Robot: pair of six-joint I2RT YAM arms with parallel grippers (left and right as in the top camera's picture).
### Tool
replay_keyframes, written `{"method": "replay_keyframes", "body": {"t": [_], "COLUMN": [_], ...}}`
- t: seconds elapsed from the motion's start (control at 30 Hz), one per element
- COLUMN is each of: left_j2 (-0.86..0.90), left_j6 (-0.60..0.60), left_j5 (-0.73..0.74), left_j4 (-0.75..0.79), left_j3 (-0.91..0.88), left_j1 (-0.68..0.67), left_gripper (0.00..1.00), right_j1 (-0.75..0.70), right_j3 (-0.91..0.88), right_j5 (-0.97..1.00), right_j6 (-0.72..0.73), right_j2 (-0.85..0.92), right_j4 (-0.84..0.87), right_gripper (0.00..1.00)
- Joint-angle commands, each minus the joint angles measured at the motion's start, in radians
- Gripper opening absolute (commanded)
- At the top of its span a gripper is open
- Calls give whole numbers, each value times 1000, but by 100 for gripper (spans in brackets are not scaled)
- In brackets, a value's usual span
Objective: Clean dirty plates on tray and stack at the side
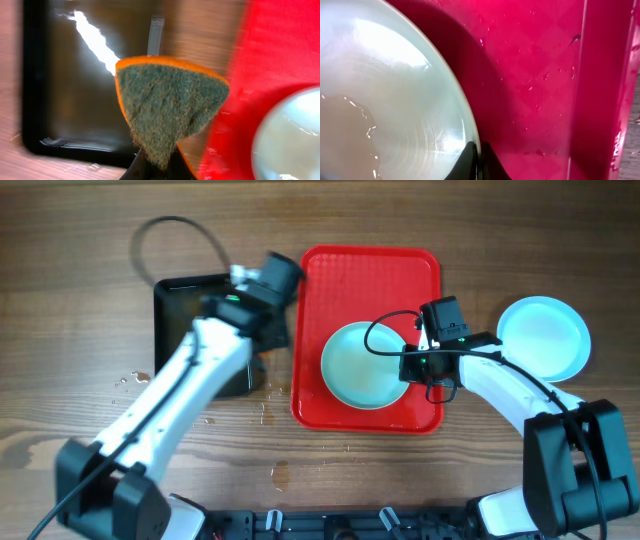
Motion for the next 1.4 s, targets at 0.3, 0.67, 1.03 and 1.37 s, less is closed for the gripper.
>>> {"method": "replay_keyframes", "body": {"t": [0.3,0.67,1.03,1.37], "left_j2": [3,2,2,2], "left_j6": [49,48,48,48], "left_j5": [9,9,9,9], "left_j4": [247,259,259,259], "left_j3": [-348,-351,-351,-351], "left_j1": [400,412,412,412], "left_gripper": [10,100,100,100], "right_j1": [70,468,729,769], "right_j3": [46,46,46,46], "right_j5": [386,1088,1381,1448], "right_j6": [-168,-360,-723,-742], "right_j2": [-241,-437,-436,-436], "right_j4": [-43,46,146,167], "right_gripper": [4,4,4,4]}}
